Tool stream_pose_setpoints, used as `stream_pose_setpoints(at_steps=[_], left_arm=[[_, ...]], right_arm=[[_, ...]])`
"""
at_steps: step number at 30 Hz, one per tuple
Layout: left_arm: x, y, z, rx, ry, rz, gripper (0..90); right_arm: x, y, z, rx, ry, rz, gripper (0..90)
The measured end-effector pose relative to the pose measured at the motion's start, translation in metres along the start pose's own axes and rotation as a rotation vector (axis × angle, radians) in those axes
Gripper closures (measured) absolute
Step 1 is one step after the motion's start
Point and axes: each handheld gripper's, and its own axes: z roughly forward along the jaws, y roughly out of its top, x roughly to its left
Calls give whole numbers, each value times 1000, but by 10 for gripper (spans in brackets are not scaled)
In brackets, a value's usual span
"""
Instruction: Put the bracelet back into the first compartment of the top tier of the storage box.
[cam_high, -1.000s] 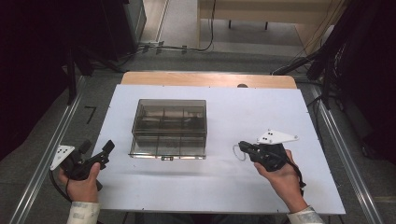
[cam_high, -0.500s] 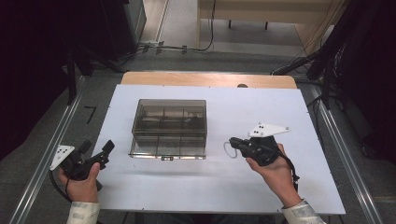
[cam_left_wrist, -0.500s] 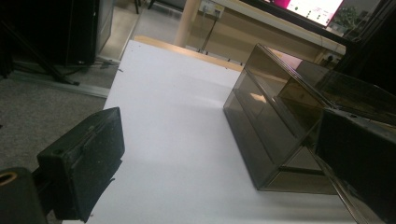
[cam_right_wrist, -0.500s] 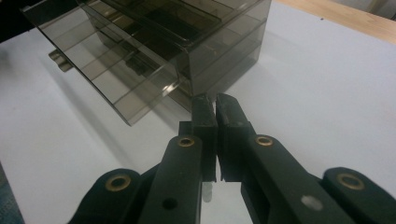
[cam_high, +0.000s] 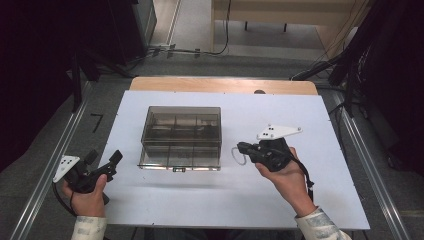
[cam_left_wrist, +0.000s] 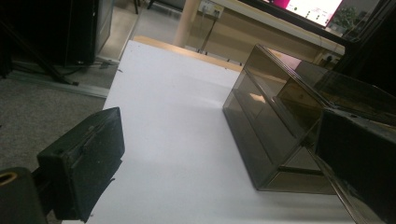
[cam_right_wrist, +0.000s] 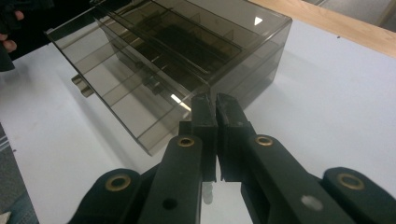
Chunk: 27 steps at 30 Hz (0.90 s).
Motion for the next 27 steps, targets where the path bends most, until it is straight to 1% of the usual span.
stream_pose_setpoints(at_steps=[7, 16, 27], left_arm=[[1, 0, 0, 1, 1, -2, 24], [1, 1, 0, -1, -1, -2, 24], [2, 1, -1, -1, -2, -6, 24]], right_arm=[[6, 9, 6, 1, 13, -16, 848], [13, 18, 13, -3, 29, -23, 848], [24, 30, 25, -5, 60, -42, 847]])
